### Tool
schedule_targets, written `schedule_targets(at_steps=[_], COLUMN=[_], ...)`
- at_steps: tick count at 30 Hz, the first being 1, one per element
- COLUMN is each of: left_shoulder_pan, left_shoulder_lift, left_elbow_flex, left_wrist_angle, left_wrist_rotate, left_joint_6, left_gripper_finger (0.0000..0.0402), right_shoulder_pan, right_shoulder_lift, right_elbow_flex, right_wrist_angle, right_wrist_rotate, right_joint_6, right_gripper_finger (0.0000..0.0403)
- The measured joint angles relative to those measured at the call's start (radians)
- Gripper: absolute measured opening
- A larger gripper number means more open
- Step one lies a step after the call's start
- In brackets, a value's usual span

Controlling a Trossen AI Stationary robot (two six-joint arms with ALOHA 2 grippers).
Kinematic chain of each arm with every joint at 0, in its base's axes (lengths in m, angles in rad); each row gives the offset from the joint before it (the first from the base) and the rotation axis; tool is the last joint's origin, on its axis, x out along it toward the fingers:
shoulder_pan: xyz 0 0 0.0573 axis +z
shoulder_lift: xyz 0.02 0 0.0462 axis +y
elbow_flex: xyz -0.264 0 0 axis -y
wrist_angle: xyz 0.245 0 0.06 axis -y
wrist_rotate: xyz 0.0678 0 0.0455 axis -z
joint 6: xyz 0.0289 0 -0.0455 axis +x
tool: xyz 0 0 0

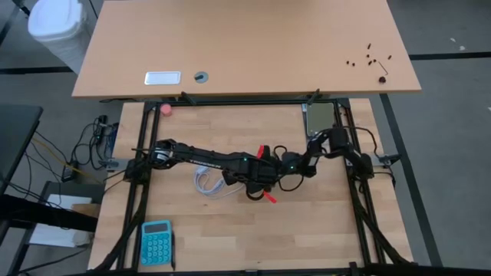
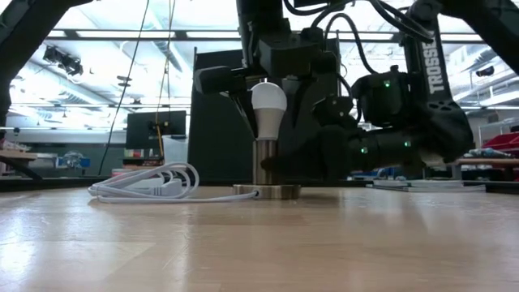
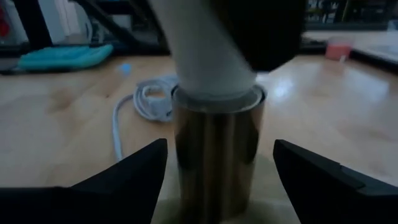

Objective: Screw lightbulb
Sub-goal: Insert the lightbulb into the lamp holder

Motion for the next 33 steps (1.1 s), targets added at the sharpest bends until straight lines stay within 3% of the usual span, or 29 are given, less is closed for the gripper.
schedule_targets(at_steps=[3,9,19,27,33], left_shoulder_pan=[-0.001,-0.002,-0.002,-0.002,-0.004], left_shoulder_lift=[0.000,0.000,0.000,0.000,0.000], left_elbow_flex=[0.000,-0.002,-0.002,0.000,0.000], left_wrist_angle=[0.003,0.010,0.015,0.030,0.055], left_wrist_rotate=[0.000,0.004,0.008,0.024,0.034], left_joint_6=[0.000,0.002,0.003,0.009,0.050], left_gripper_finger=[0.0282,0.0282,0.0282,0.0282,0.0282], right_shoulder_pan=[-0.002,-0.004,-0.004,-0.099,-0.176], right_shoulder_lift=[0.020,0.041,0.041,0.041,0.042], right_elbow_flex=[0.002,0.027,0.020,0.017,0.045], right_wrist_angle=[0.030,0.029,0.032,0.033,0.017], right_wrist_rotate=[-0.010,-0.072,-0.079,-0.332,-0.616], right_joint_6=[-0.001,-0.007,0.003,0.010,0.019], right_gripper_finger=[0.0275,0.0178,0.0175,0.0175,0.0175])
